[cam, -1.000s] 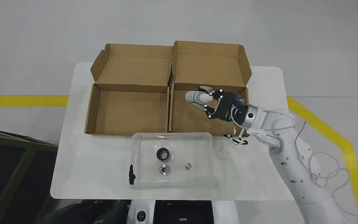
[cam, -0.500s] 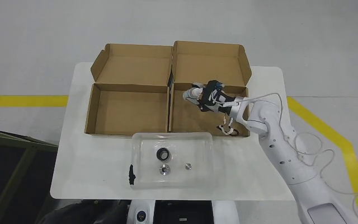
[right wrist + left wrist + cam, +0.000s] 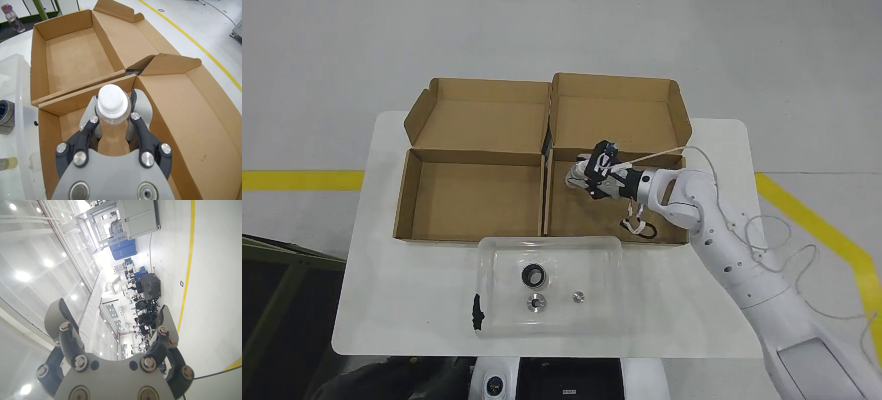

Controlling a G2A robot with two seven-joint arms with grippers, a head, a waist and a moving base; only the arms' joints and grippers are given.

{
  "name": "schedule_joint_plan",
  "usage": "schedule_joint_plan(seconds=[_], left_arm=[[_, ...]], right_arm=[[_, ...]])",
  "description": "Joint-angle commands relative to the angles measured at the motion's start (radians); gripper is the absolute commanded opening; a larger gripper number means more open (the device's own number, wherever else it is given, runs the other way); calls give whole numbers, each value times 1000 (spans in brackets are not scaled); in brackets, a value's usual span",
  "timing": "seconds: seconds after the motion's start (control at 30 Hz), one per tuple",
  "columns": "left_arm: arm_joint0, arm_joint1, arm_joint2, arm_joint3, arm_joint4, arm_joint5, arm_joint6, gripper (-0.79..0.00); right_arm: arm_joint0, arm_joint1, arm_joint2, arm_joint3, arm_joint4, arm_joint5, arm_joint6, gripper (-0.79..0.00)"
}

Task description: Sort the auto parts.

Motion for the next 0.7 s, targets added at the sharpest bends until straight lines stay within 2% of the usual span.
schedule_joint_plan(seconds=[0.0,0.03,0.1,0.23,0.4,0.5,0.57,0.67], left_arm=[[0,0,0,0,0,0,0,0],[0,0,0,0,0,0,0,0],[0,0,0,0,0,0,0,0],[0,0,0,0,0,0,0,0],[0,0,0,0,0,0,0,0],[0,0,0,0,0,0,0,0],[0,0,0,0,0,0,0,0],[0,0,0,0,0,0,0,0]], right_arm=[[15,-7,-15,24,2,0,0,-785],[21,-10,-21,36,3,1,0,-785],[34,-16,-34,57,2,1,3,-720],[53,-28,-55,93,12,-1,10,-526],[71,-41,-75,134,16,-4,9,-406],[77,-44,-81,137,0,-1,16,-71],[77,-42,-75,119,-8,-5,16,-12],[70,-35,-56,55,-29,-3,29,0]])
